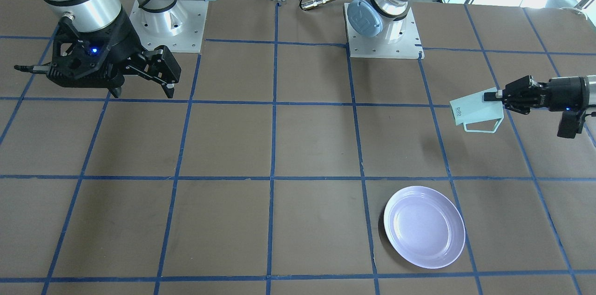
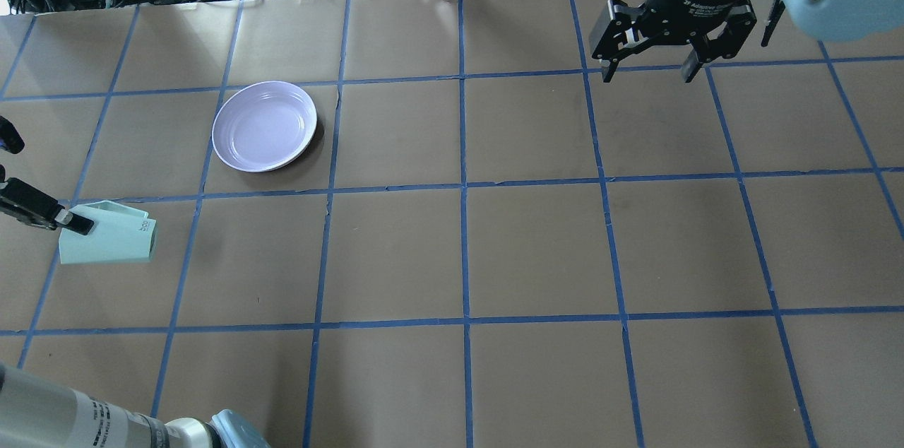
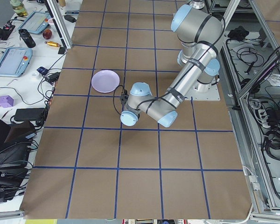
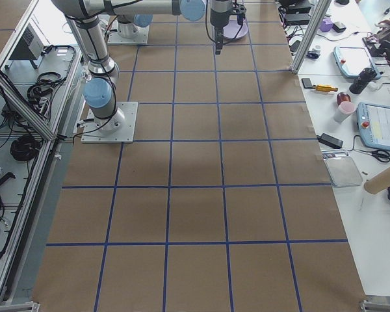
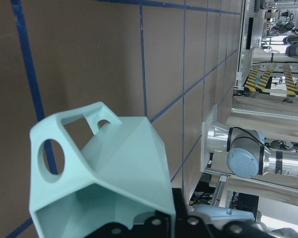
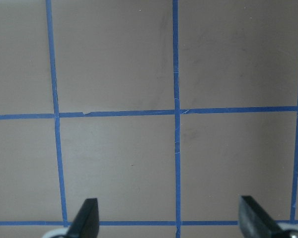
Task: Flip cup and place on plate
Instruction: 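Carry the upright mug with the left gripper over the white plate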
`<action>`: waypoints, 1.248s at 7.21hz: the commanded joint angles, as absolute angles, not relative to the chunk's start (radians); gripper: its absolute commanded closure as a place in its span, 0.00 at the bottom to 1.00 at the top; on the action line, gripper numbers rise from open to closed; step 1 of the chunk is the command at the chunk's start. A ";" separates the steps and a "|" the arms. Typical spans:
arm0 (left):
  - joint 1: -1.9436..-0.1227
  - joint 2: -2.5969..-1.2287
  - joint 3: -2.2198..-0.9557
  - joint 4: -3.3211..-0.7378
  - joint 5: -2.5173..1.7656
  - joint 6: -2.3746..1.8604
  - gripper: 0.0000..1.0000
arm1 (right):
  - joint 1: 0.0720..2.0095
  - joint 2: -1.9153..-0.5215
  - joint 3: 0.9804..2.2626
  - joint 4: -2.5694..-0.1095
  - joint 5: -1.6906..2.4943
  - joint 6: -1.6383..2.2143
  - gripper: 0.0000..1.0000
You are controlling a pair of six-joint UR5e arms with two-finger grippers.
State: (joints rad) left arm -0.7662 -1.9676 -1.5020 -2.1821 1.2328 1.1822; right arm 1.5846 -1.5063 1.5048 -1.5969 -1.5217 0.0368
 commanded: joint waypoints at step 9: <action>-1.386 -1.949 -1.483 -1.415 1.617 0.615 1.00 | 1.585 -1.506 1.505 -1.597 -1.522 0.038 0.00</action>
